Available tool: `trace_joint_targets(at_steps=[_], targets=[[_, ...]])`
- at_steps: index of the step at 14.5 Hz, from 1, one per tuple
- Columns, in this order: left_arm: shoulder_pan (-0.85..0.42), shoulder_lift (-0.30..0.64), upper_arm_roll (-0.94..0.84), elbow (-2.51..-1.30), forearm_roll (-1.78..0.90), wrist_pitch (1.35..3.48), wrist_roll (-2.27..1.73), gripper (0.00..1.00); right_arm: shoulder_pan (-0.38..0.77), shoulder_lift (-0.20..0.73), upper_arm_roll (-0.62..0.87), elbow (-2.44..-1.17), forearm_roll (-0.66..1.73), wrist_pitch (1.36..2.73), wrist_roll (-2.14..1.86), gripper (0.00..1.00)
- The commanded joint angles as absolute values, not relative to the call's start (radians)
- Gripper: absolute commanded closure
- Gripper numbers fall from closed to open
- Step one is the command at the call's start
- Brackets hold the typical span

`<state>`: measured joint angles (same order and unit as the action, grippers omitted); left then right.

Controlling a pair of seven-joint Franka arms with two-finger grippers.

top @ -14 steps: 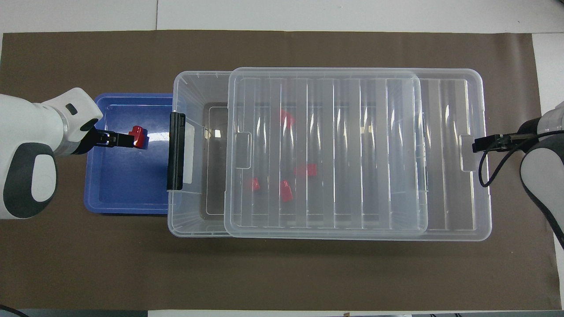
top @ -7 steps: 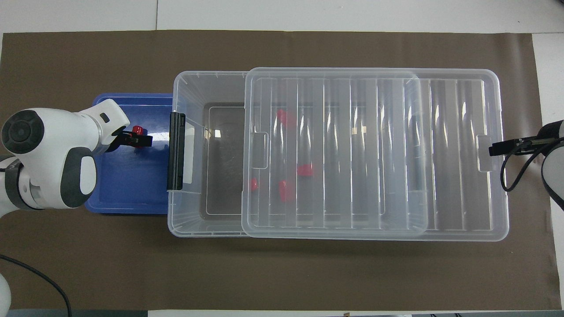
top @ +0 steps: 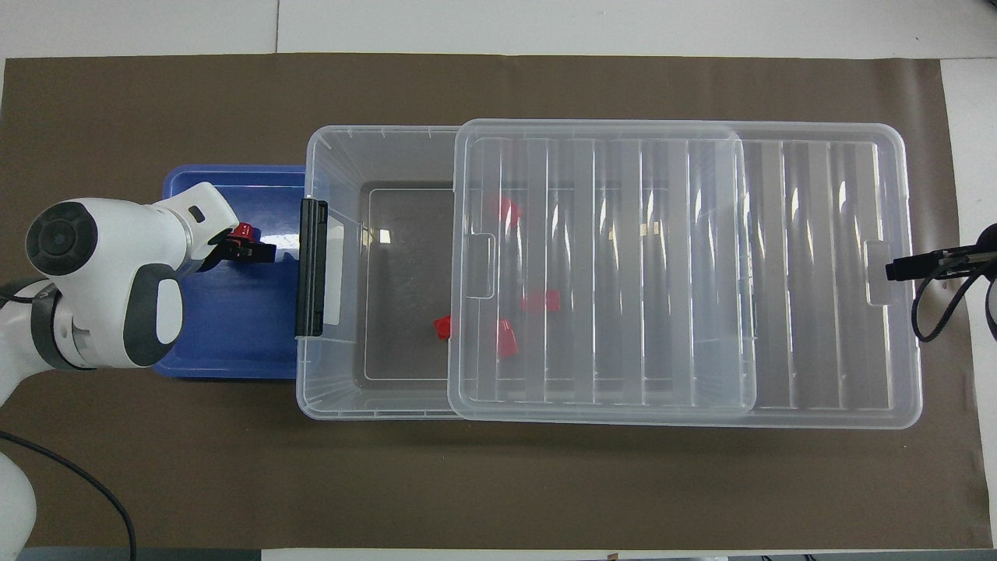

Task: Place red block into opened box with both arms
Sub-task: 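Lift the red block with the left gripper and carry it over the box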

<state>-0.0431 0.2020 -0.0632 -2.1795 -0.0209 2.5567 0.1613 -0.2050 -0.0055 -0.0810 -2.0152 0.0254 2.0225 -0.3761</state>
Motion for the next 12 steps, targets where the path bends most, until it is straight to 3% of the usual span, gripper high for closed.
trace_joint_targets(at_steps=[1,2,3,4,5,9,12], targets=[[-0.035,0.199,-0.061,-2.203,-0.014,2.586,0.172,0.0,-0.242,-0.018,-0.077,-2.014,0.023,2.025,-0.434,0.0],[-0.032,0.199,-0.061,-2.203,-0.014,2.586,0.169,0.08,-0.245,-0.018,-0.077,-2.014,0.023,2.025,-0.442,0.0],[-0.031,0.199,-0.061,-2.203,-0.014,2.586,0.163,0.29,-0.252,-0.018,-0.077,-2.014,0.023,2.025,-0.443,0.0],[-0.031,0.198,-0.061,-2.206,-0.014,2.58,0.157,0.8,-0.253,-0.018,-0.077,-2.014,0.023,2.023,-0.443,0.0],[-0.025,0.196,-0.061,-2.207,-0.014,2.579,0.16,1.0,-0.253,-0.018,-0.077,-2.014,0.023,2.023,-0.445,0.0],[-0.023,0.192,-0.063,-2.206,-0.014,2.563,0.16,1.0,-0.239,-0.018,-0.075,-2.007,0.023,2.005,-0.436,0.0],[-0.031,0.121,-0.061,-2.188,-0.014,2.462,0.156,1.0,-0.189,0.001,-0.072,-1.907,0.026,1.916,-0.385,0.0]])
